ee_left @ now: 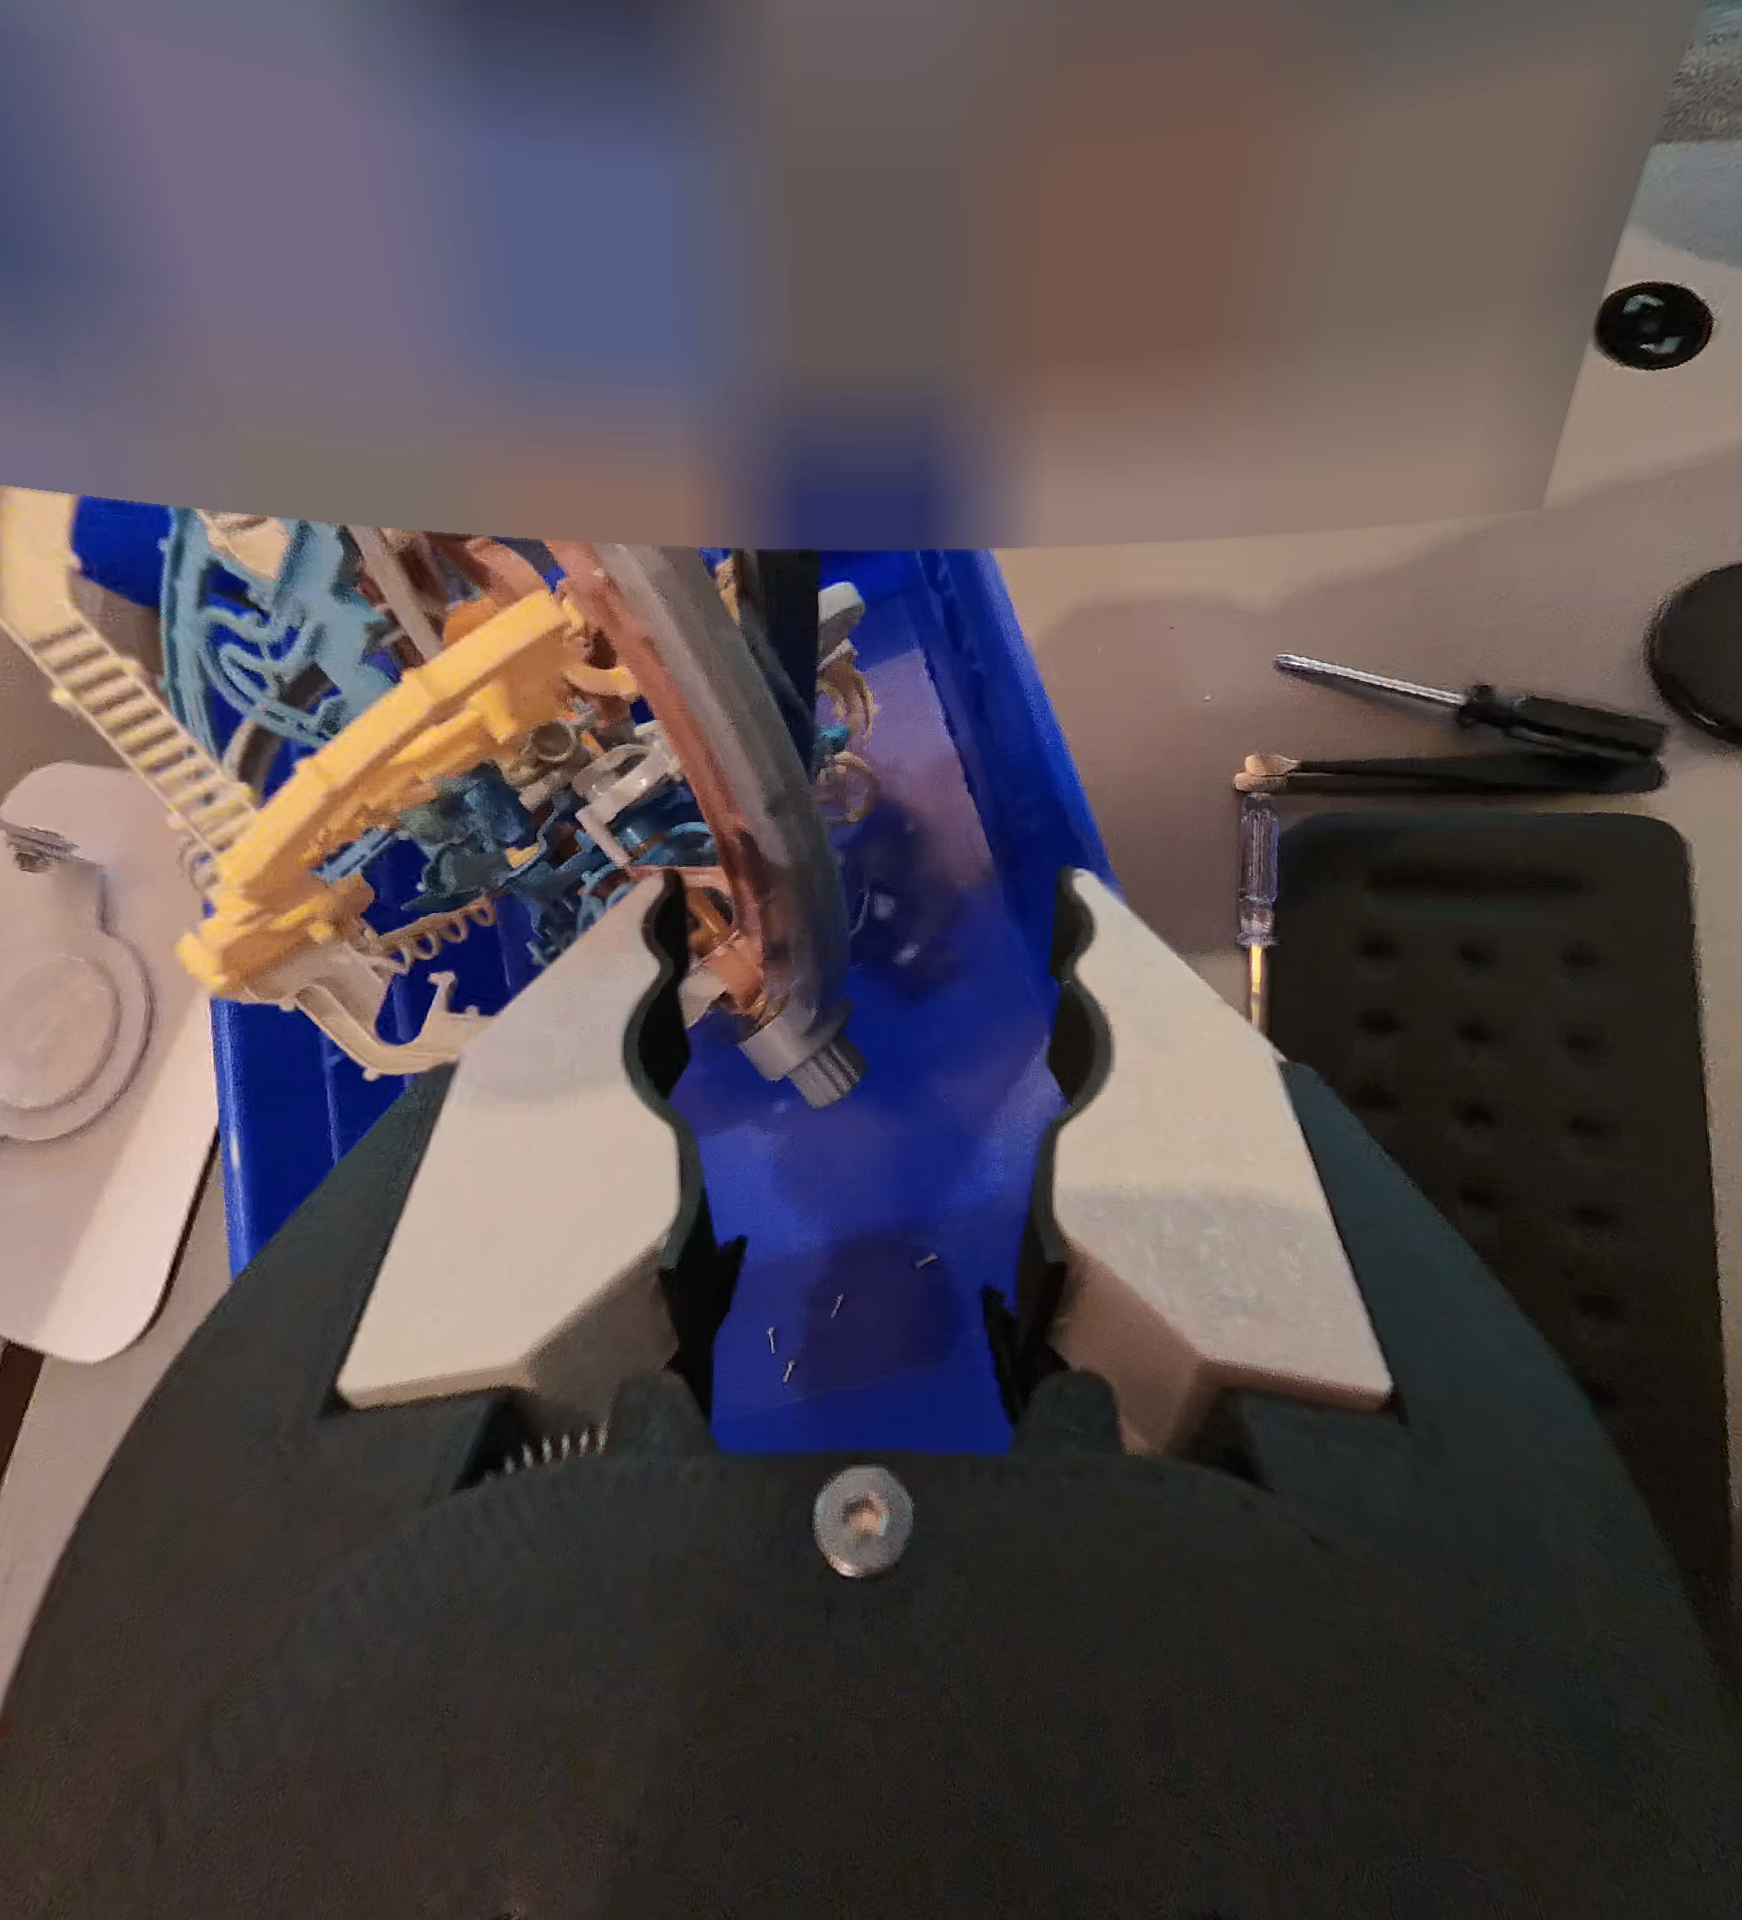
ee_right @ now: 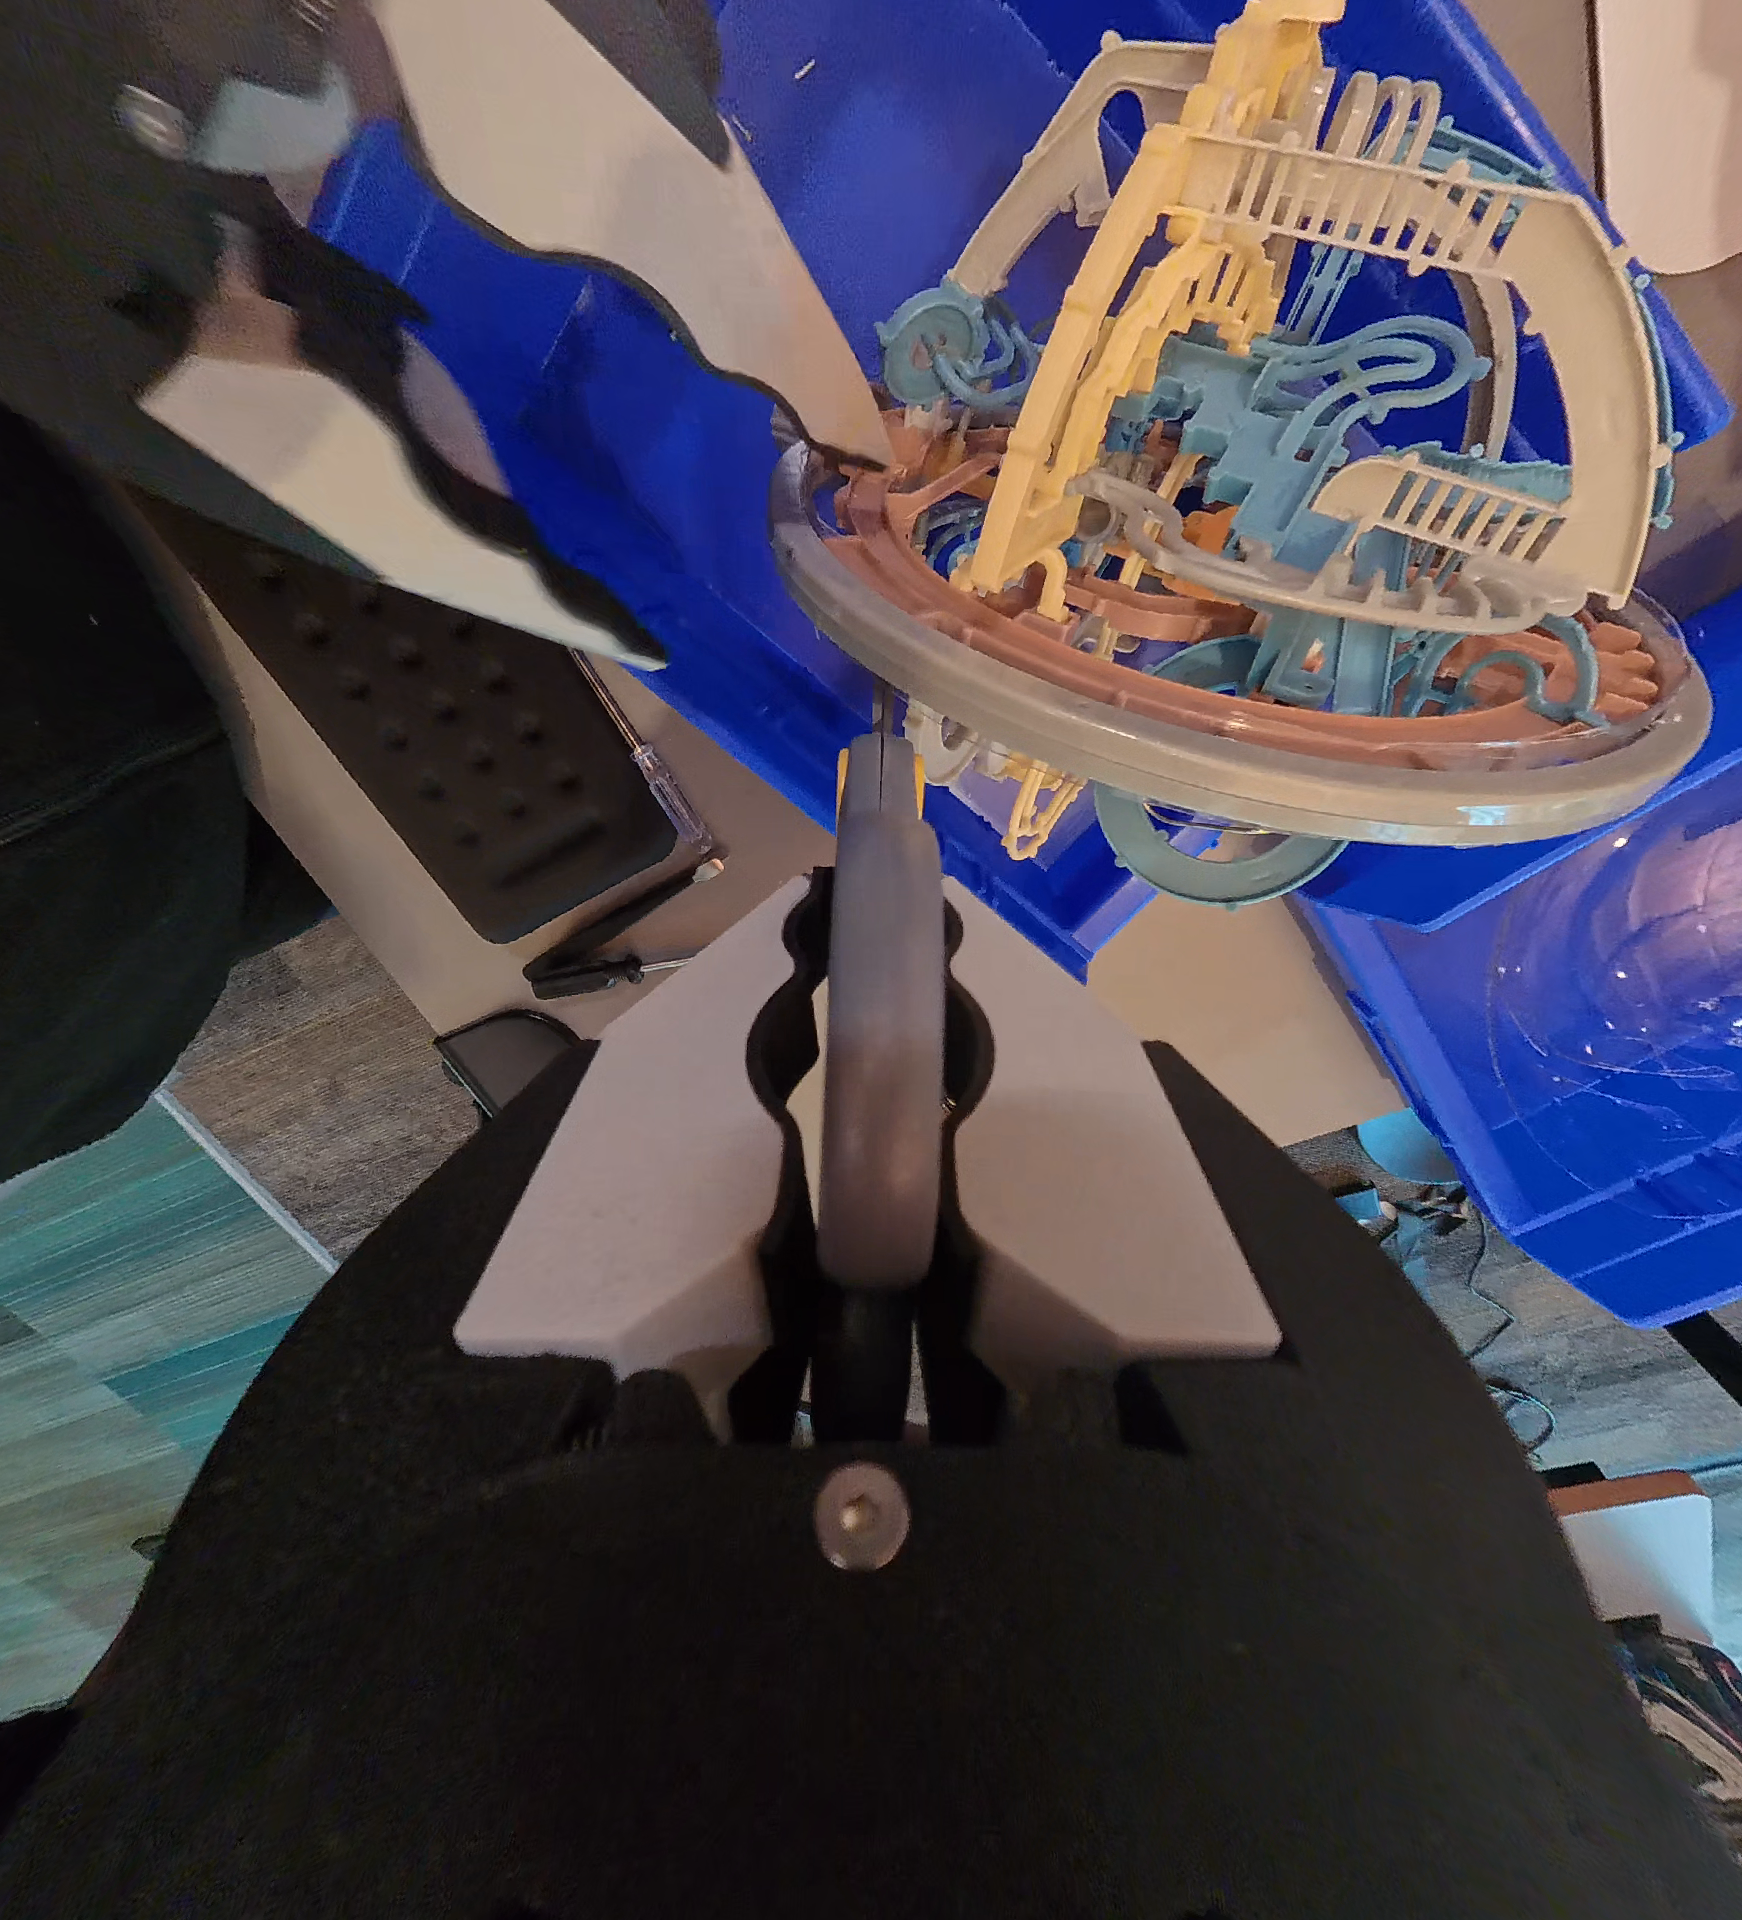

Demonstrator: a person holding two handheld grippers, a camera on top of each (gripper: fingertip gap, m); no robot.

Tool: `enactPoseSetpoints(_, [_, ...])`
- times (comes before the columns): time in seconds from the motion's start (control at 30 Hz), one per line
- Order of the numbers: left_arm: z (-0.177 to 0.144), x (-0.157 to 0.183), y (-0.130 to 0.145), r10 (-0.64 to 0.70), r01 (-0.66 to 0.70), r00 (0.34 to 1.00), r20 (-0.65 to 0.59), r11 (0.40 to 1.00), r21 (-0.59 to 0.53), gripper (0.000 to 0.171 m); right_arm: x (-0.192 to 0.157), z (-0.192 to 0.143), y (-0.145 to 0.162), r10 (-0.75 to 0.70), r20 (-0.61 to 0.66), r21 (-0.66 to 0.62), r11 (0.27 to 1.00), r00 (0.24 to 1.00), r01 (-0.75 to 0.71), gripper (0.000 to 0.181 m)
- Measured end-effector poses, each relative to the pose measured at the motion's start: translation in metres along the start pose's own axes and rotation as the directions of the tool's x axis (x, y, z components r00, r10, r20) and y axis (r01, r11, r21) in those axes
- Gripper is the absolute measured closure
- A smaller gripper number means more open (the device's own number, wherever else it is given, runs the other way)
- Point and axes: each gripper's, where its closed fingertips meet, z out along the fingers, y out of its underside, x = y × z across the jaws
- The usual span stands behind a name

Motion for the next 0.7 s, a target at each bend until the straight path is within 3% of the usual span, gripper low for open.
enactPoseSetpoints(0.07, [0.01, -0.014, 0.007, -0.031, 0.031, 0.998, 0.046, 0.999, -0.011, 0.129, 0.001, -0.001, -0.002, 0.011, 0.023, 0.007, 1.0, 1.0, -0.012, 0.168])
enactPoseSetpoints(0.17, [0.019, -0.021, 0.006, -0.059, 0.059, 0.998, 0.033, 0.998, 0.007, 0.146, 0.005, -0.001, -0.002, 0.027, 0.047, 0.015, 1.0, 0.999, -0.027, 0.167])
enactPoseSetpoints(0.3, [0.021, -0.025, 0.005, -0.015, 0.015, 0.999, 0.048, 1.0, 0.003, 0.148, 0.007, -0.001, -0.003, 0.009, 0.027, 0.004, 1.0, 1.0, -0.009, 0.168])
enactPoseSetpoints(0.43, [0.012, -0.032, -0.004, -0.026, 0.026, 0.999, 0.023, 0.999, 0.031, 0.151, 0.007, -0.013, -0.008, -0.102, -0.034, -0.01, 0.995, 0.994, 0.101, 0.167])
enactPoseSetpoints(0.7, [-0.015, -0.03, -0.022, -0.133, 0.145, 0.967, -0.217, 0.989, 0.037, 0.153, 0.005, -0.039, -0.015, -0.297, 0.022, -0.01, 0.955, 0.955, 0.297, 0.168])
